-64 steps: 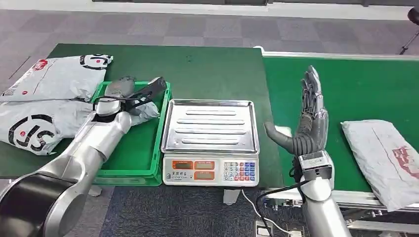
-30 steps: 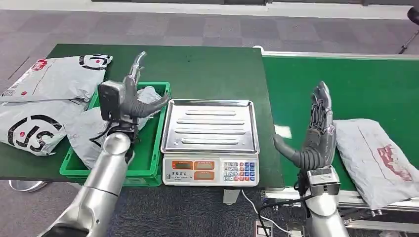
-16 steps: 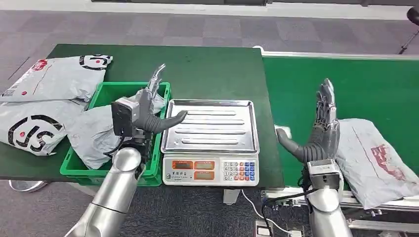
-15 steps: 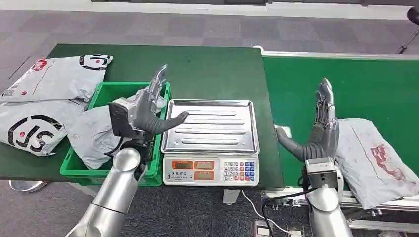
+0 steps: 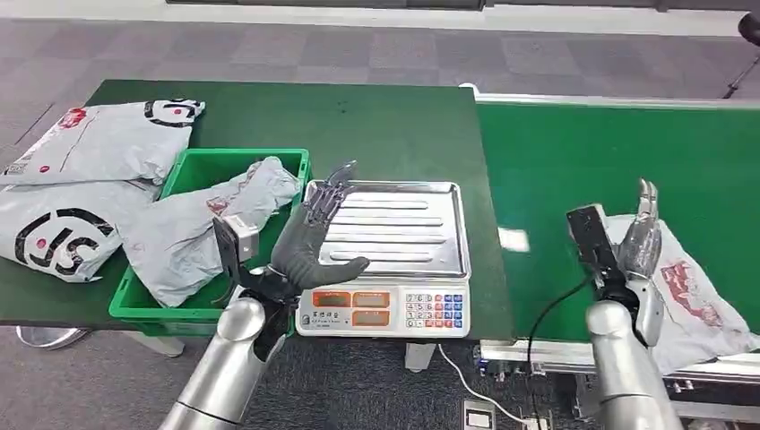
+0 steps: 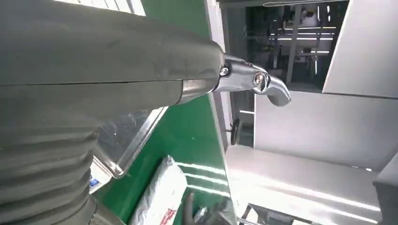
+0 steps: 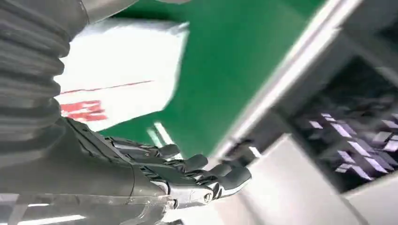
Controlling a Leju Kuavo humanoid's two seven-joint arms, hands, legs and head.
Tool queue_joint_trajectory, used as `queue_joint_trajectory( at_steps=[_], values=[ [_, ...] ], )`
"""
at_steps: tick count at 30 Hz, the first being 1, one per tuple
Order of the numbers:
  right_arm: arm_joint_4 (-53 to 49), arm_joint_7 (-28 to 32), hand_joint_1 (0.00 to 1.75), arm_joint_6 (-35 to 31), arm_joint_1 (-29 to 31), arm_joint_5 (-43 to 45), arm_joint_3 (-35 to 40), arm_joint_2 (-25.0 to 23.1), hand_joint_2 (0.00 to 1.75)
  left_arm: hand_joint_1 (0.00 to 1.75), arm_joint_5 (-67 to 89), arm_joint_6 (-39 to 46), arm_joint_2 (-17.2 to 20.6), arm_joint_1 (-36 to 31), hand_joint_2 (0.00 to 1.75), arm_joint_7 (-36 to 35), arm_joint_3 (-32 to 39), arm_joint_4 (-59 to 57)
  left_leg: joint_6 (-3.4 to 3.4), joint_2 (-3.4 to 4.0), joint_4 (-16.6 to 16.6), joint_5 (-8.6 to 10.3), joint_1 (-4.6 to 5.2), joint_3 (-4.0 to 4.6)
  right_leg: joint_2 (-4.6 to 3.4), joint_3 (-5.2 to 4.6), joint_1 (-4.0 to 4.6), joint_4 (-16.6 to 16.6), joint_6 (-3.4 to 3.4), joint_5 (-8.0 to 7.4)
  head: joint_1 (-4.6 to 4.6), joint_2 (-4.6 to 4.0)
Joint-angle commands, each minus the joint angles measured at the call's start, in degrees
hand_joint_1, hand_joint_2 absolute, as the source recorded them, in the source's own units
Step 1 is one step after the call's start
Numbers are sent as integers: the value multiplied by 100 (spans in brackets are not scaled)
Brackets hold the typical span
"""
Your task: Moved the parcel from conveyor to table for the left to box.
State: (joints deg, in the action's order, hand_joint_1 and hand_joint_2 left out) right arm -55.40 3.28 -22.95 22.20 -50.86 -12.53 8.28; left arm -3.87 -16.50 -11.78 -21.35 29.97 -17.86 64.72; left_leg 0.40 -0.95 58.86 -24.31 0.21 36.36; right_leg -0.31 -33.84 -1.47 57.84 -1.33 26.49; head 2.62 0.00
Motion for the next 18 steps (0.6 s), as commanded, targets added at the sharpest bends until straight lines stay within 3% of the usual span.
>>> queue_joint_trajectory(
  at_steps=[1,10,14,18],
  values=[
    [2092,-666,0,-54,606,-422,-1093,185,175,0,-31,-89,130,72,175,-23,-173,-4,6,1,-11,-2,-4,-18,6,18,6,-11,11,2,0,0],
    [2999,-1442,0,368,701,-717,-1592,497,175,0,-18,-121,142,104,175,8,-168,-34,1,3,-16,-8,-3,-22,5,26,6,-17,12,7,0,0],
    [3224,-1954,0,884,662,-1018,-1631,612,175,0,7,-109,108,103,175,-17,-137,-90,5,19,-28,-9,-3,-37,-5,38,7,-29,19,3,0,0],
    [3353,-2105,0,1329,677,-1173,-1650,624,175,0,39,-76,83,84,175,-33,-116,-150,1,5,-11,-9,-2,-13,3,16,4,-10,10,8,0,0]
  ],
)
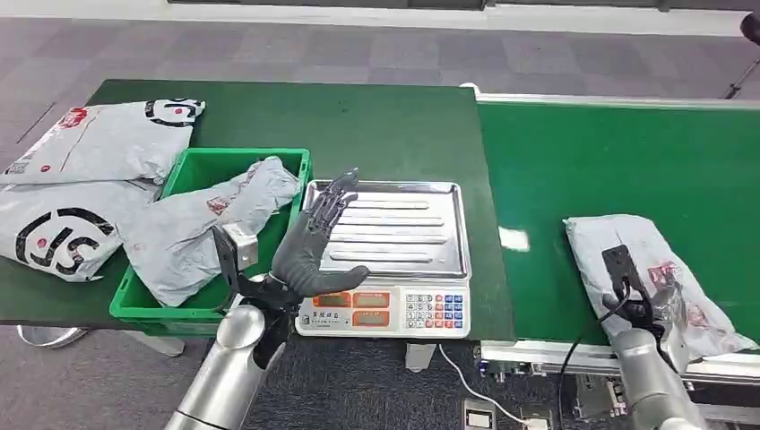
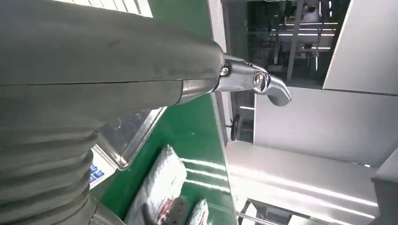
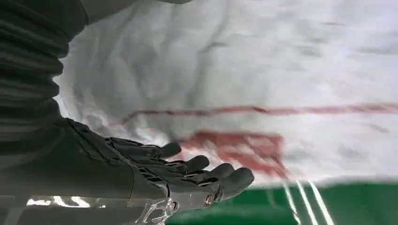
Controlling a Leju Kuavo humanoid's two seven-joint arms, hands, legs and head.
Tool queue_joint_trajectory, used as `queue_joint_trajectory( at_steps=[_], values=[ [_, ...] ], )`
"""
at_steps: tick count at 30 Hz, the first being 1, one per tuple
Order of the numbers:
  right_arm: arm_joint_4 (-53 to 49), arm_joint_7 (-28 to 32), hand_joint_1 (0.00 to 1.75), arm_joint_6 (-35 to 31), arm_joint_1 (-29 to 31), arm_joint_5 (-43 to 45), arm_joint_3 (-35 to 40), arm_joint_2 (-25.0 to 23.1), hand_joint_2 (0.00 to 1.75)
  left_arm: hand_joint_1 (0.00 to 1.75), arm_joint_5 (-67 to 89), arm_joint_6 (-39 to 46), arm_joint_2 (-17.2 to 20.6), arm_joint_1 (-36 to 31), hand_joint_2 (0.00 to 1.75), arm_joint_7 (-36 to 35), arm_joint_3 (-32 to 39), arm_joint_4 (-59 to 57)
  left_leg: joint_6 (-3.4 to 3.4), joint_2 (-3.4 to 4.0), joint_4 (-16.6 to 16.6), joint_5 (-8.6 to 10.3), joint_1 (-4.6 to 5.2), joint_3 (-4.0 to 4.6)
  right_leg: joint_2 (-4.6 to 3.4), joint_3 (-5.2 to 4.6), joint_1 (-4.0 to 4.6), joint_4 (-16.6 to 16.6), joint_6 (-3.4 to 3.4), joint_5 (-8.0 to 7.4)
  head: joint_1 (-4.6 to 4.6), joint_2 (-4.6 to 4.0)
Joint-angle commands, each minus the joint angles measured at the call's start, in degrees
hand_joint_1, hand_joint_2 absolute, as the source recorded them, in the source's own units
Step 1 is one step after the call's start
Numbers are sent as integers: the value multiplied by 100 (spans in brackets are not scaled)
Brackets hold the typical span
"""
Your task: Moved the parcel from conveyor to table for the left to box.
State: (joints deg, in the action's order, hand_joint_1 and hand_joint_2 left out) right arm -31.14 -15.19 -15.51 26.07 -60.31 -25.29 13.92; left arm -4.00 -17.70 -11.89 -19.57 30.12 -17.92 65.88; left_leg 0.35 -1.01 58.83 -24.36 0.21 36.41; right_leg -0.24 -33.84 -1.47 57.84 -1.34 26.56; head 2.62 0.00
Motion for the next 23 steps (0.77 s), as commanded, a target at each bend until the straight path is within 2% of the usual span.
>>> queue_joint_trajectory(
  at_steps=[1,3,8,9,18,23],
  values=[
    [952,-307,0,796,271,-312,-368,55,175,0,61,51,76,-89,175,-51,-98,-288,7,18,-11,-5,-3,-22,-8,18,5,-13,14,0,0,0],
    [948,-321,0,795,247,-331,-370,43,175,0,64,52,69,-80,175,-50,-99,-301,7,18,-13,-5,-4,-26,-9,22,6,-15,13,0,0,0],
    [1012,-305,2,1365,157,-499,-404,-19,175,0,131,59,-7,-77,175,-42,-74,-413,6,9,-19,-4,-9,-34,3,37,11,-26,15,0,0,0],
    [1023,-265,173,1455,157,-528,-390,-39,175,0,136,64,-14,-79,175,-37,-67,-426,4,4,-7,-4,-7,-20,2,22,8,-12,9,1,0,0],
    [922,-73,175,1536,244,-552,-392,-124,175,0,158,98,1,-13,175,-36,-34,-345,4,28,-15,-3,-9,-34,-14,33,11,-23,14,-6,0,0],
    [710,338,175,1422,342,-488,-351,-263,175,0,176,151,24,95,175,-52,14,-172,3,32,-14,-4,-10,-38,-17,35,13,-23,14,-6,0,0]
  ],
)
